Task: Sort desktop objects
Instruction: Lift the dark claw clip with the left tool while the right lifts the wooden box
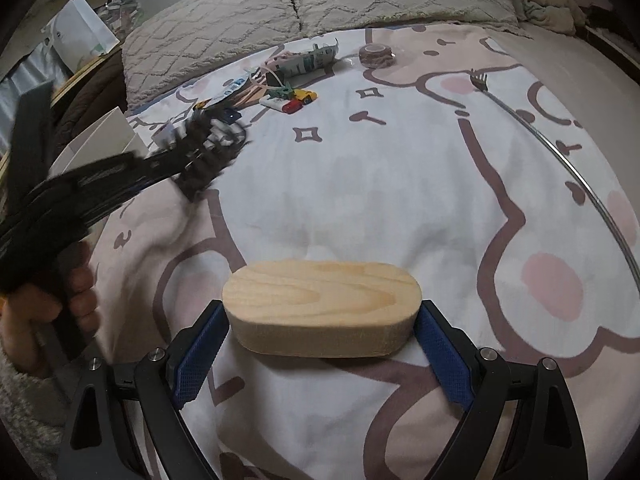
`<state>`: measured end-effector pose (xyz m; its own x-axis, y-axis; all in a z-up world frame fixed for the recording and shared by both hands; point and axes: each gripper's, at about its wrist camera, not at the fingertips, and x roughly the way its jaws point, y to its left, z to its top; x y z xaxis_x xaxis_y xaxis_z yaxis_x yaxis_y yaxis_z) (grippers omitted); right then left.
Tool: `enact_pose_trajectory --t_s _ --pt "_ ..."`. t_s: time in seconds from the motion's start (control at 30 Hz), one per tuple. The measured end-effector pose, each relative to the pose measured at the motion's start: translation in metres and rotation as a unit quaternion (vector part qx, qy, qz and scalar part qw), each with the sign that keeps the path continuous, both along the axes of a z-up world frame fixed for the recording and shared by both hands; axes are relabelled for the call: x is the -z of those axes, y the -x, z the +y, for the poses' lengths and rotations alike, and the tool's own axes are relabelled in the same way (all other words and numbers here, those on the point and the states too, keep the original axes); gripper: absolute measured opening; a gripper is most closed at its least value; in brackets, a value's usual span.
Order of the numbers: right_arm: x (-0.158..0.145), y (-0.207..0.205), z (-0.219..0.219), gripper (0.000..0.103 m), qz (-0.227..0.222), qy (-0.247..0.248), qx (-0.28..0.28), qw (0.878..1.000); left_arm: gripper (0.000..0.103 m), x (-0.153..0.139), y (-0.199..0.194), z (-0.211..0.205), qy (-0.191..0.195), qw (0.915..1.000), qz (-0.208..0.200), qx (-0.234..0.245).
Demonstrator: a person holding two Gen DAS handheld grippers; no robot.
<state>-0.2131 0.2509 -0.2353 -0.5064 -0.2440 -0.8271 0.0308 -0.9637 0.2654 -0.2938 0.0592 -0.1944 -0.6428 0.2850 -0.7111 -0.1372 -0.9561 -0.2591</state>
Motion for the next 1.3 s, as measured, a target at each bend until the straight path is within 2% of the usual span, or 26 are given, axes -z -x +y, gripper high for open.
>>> enact_pose_trajectory --t_s 0.13,0.23,0.3,0.33,0.4,0.43,0.47,0.53,0.6,0.63,0.7,0.77,0.8,0.87,0.97,1.03,1.13,1.23,1.3 --pt "0.002 -0.004 0.001 0.093 0.001 0.002 -0.001 1.000 0.007 -0.007 -0.022 -0.011 0.064 0.9978 0.009 0.018" --pt "0.005 -0.006 0.000 0.093 0.002 -0.001 -0.001 1.000 0.007 -0.012 -0.039 -0.009 0.146 0.9878 0.036 0.040" --pt "0.007 -0.008 -0.002 0.093 0.005 -0.006 0.000 1.000 0.007 -0.011 -0.055 0.002 0.224 0.9697 0.068 0.068" --pt "0.008 -0.008 -0.002 0.093 0.006 -0.008 0.000 1.000 0.007 -0.008 -0.063 0.009 0.263 0.9570 0.086 0.087" --pt "0.008 -0.009 -0.002 0.093 0.010 -0.009 -0.003 1.000 0.007 0.002 -0.080 0.025 0.328 0.9289 0.112 0.131" --pt "0.009 -0.010 -0.002 0.093 0.011 -0.007 -0.004 1.000 0.007 0.011 -0.092 0.034 0.362 0.9100 0.125 0.159" --pt "0.009 -0.010 -0.001 0.093 0.012 -0.005 -0.006 1.000 0.007 0.016 -0.097 0.039 0.379 0.8992 0.132 0.173" --pt "0.009 -0.011 0.000 0.093 0.012 -0.002 -0.009 1.000 0.007 0.031 -0.113 0.051 0.427 0.8648 0.156 0.212" --pt "0.009 -0.012 0.000 0.093 0.014 -0.003 -0.015 1.000 0.008 0.036 -0.121 0.057 0.447 0.8465 0.168 0.235" --pt "0.010 -0.012 0.000 0.093 0.016 -0.007 -0.020 1.000 0.010 0.037 -0.124 0.058 0.446 0.8428 0.169 0.249" --pt "0.013 -0.013 -0.001 0.093 0.019 -0.012 -0.025 0.999 0.015 0.036 -0.127 0.058 0.441 0.8427 0.164 0.261" --pt "0.016 -0.014 -0.002 0.094 0.024 -0.014 -0.027 0.999 0.016 0.036 -0.127 0.057 0.432 0.8457 0.147 0.277" --pt "0.017 -0.014 -0.002 0.094 0.025 -0.015 -0.027 0.999 0.020 0.035 -0.128 0.057 0.426 0.8481 0.140 0.283" --pt "0.019 -0.014 -0.003 0.095 0.027 -0.017 -0.029 0.999 0.051 0.031 -0.127 0.055 0.387 0.8688 0.109 0.289" --pt "0.021 -0.014 -0.007 0.101 0.030 -0.020 -0.040 0.999 0.070 0.016 -0.126 0.043 0.298 0.9079 0.058 0.289" --pt "0.021 -0.015 -0.009 0.103 0.033 -0.025 -0.042 0.998 0.076 0.011 -0.128 0.038 0.257 0.9259 0.030 0.276" --pt "0.022 -0.016 -0.010 0.103 0.036 -0.027 -0.043 0.998 0.079 0.006 -0.123 0.031 0.231 0.9467 0.013 0.224" --pt "0.023 -0.016 -0.010 0.103 0.039 -0.027 -0.042 0.998 0.081 0.005 -0.109 0.025 0.204 0.9654 0.001 0.162" --pt "0.024 -0.015 -0.010 0.103 0.039 -0.027 -0.042 0.998 0.081 0.008 -0.100 0.021 0.182 0.9747 -0.014 0.129"
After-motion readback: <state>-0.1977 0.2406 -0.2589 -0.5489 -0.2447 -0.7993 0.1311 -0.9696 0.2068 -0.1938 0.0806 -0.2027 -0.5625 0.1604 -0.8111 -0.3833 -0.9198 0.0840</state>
